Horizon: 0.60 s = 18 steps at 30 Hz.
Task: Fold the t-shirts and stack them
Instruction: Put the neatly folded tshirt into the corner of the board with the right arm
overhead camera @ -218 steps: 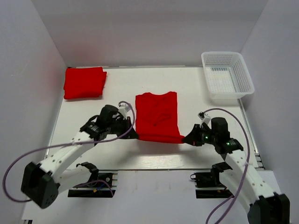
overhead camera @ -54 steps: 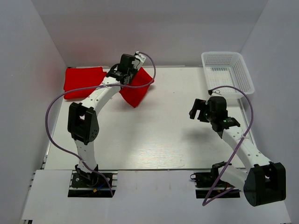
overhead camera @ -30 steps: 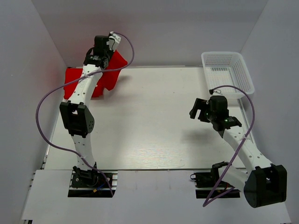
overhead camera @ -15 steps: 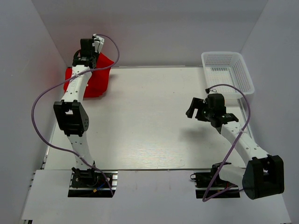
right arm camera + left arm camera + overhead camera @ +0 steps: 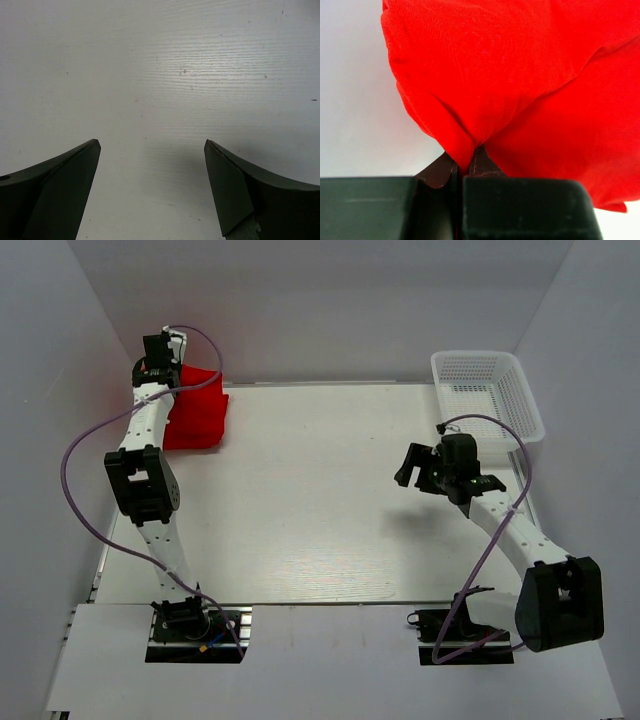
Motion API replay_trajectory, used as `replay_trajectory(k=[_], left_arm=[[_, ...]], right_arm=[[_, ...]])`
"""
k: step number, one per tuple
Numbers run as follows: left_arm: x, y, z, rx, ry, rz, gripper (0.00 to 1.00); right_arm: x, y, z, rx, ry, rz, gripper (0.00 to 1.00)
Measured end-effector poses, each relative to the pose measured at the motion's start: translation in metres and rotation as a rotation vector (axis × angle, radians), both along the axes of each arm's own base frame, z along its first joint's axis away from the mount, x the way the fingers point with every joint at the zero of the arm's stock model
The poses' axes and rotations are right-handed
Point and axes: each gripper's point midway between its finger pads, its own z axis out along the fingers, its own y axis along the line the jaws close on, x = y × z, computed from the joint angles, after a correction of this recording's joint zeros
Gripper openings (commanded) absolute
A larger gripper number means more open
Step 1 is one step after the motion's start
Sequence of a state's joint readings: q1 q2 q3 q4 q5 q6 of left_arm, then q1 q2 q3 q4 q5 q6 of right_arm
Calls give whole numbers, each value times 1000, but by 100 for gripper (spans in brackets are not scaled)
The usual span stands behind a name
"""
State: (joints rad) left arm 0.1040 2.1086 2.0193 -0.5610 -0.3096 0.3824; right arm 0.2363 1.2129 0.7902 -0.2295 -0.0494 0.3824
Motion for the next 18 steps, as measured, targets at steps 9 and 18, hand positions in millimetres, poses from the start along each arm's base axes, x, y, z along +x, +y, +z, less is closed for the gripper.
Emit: replay_trajectory(k=[9,18], left_arm=[[3,27,-12,42,-6,117,100],[9,37,-4,58,-51,191,100]], right_arm=[[10,7,-6,11,30,18,90],[14,9,-1,16,17,22,90]])
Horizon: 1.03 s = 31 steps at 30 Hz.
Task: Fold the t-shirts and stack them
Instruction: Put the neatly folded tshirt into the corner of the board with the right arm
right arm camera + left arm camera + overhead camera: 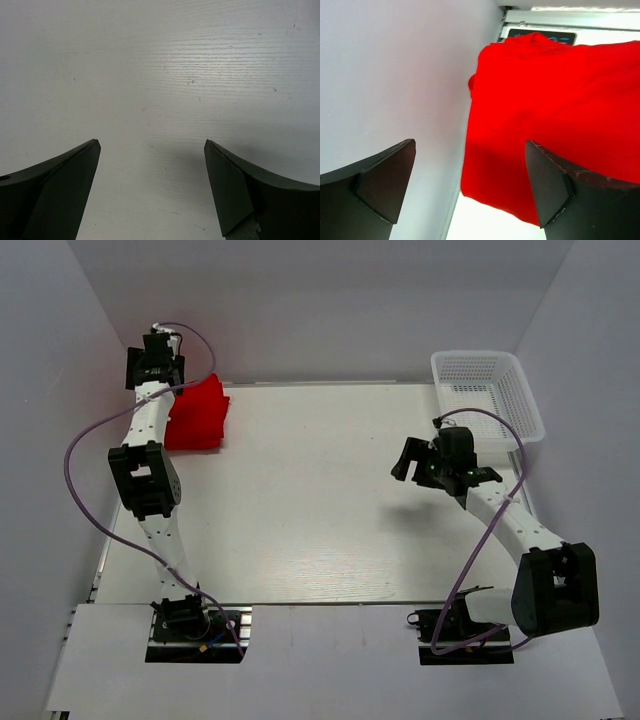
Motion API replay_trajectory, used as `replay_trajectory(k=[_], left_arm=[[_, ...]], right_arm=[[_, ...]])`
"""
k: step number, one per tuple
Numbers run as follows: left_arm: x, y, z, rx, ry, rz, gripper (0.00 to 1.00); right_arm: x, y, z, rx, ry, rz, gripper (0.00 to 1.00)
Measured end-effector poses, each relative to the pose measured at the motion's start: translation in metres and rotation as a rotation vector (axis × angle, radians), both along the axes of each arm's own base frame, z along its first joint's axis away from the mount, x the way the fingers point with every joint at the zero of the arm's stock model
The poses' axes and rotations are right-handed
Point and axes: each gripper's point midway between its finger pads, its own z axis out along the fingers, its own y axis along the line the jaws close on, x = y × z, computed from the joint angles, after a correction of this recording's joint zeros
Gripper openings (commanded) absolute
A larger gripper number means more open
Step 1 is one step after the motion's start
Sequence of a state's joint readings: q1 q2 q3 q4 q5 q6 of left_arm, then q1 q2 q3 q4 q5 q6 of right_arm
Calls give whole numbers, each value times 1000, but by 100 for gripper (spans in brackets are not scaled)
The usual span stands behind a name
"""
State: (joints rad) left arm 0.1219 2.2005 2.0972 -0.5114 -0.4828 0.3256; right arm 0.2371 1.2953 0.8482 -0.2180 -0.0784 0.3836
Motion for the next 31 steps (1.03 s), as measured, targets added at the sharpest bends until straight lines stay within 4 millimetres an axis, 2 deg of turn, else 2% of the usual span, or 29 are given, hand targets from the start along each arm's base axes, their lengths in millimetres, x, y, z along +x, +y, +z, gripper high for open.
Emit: replay_trajectory(k=[2,5,7,9,10,12,15,17,19,21,24,26,28,31], left_arm=[[1,-6,0,-21,-8,-15,100],[0,-29,-1,-121,-19,-75,100],[-4,-51,-1,-233,-25,-113,100],[-10,-74,7,-312,-49,-146,100],[-18,-88,9,-355,-60,-158,100],[-43,-125,10,-434,-60,-193,100],[-82,-194,18,-528,-91,-301,100],[-115,-239,16,-577,-93,-377,100],[-150,-281,5,-616,-84,-457,100],[-186,-310,-18,-662,-36,-509,100],[-232,-321,-62,-702,53,-505,100],[-250,-316,-81,-702,92,-470,100],[-255,-311,-83,-689,86,-441,100],[-254,-306,-66,-676,22,-426,100]], right_arm=[[0,0,3,2,-8,1,90],[-4,-1,10,8,-35,1,90],[-7,-2,14,12,-53,0,90],[-11,-2,16,14,-61,0,90],[-13,-3,15,14,-63,0,90],[-18,-4,12,13,-60,2,90],[-27,-6,4,9,-48,3,90],[-33,-9,-1,3,-45,-4,90],[-40,-13,-4,0,-50,-14,90],[-46,-15,-7,-2,-52,-19,90],[-52,-17,-13,-1,-45,-24,90],[-57,-18,-20,-3,-33,-26,90],[-63,-19,-30,-3,-9,-30,90],[-69,-19,-40,3,13,-35,90]])
